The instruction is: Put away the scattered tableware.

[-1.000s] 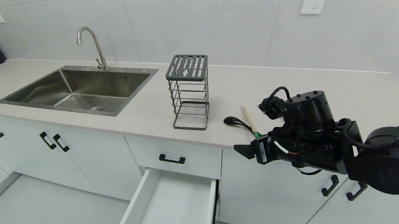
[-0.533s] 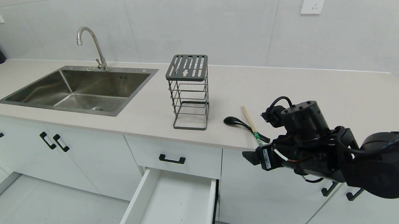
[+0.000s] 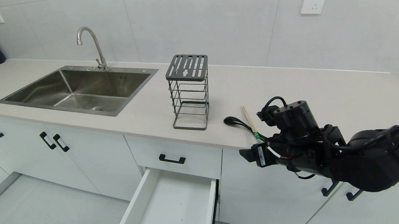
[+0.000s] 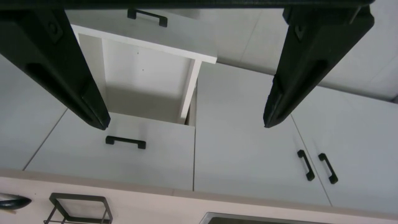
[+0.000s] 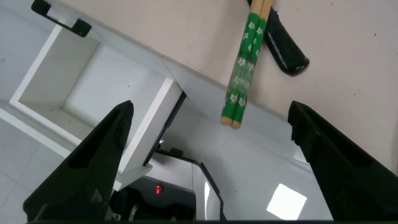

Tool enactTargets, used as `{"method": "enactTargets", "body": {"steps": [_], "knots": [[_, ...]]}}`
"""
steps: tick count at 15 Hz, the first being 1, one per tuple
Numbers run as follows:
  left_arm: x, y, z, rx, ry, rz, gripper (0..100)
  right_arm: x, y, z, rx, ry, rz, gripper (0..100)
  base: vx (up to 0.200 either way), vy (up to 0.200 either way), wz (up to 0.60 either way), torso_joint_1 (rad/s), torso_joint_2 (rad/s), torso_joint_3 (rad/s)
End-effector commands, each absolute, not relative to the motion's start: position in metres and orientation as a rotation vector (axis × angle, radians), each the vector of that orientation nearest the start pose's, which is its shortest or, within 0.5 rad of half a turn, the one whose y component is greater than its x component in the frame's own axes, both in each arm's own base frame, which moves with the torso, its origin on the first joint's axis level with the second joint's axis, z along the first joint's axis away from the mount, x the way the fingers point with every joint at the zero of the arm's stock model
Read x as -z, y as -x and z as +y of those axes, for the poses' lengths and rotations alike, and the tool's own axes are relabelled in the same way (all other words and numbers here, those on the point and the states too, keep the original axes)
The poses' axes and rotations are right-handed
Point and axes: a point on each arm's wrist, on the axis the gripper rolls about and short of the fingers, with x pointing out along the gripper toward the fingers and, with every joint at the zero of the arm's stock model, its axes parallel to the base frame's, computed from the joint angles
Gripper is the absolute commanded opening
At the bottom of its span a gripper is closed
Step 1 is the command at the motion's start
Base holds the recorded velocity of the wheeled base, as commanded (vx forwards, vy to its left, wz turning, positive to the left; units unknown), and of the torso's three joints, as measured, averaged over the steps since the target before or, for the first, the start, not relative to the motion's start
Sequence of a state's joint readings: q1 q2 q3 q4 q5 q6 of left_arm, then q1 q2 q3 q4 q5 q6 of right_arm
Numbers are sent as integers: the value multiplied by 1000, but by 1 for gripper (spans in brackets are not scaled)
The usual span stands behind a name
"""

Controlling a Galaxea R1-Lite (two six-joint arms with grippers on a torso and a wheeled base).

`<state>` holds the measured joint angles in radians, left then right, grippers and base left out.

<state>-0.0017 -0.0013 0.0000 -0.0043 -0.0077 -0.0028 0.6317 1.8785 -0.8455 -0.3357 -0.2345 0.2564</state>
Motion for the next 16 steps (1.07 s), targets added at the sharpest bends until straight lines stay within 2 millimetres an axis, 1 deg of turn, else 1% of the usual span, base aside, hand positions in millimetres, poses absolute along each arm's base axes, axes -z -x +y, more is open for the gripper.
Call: {"method": "enactTargets", "body": {"steps": [1,3,4,9,13,16], "knots": [[-76,23,0,9,3,-5,100,-101,-271,192,-292,57,694,100,0,0,0,0,0,0],[-76,23,0,9,3,-5,100,-96,-273,192,-290,64,708,100,0,0,0,0,0,0],[-76,23,0,9,3,-5,100,-94,-274,193,-289,66,712,0,0,0,0,0,0,0],[-76,23,0,9,3,-5,100,-87,-278,197,-285,73,725,0,0,0,0,0,0,0],[-76,23,0,9,3,-5,100,-93,-292,193,-248,50,691,0,0,0,0,0,0,0],[-76,23,0,9,3,-5,100,-100,-296,194,-231,44,660,0,0,0,0,0,0,0]]}}
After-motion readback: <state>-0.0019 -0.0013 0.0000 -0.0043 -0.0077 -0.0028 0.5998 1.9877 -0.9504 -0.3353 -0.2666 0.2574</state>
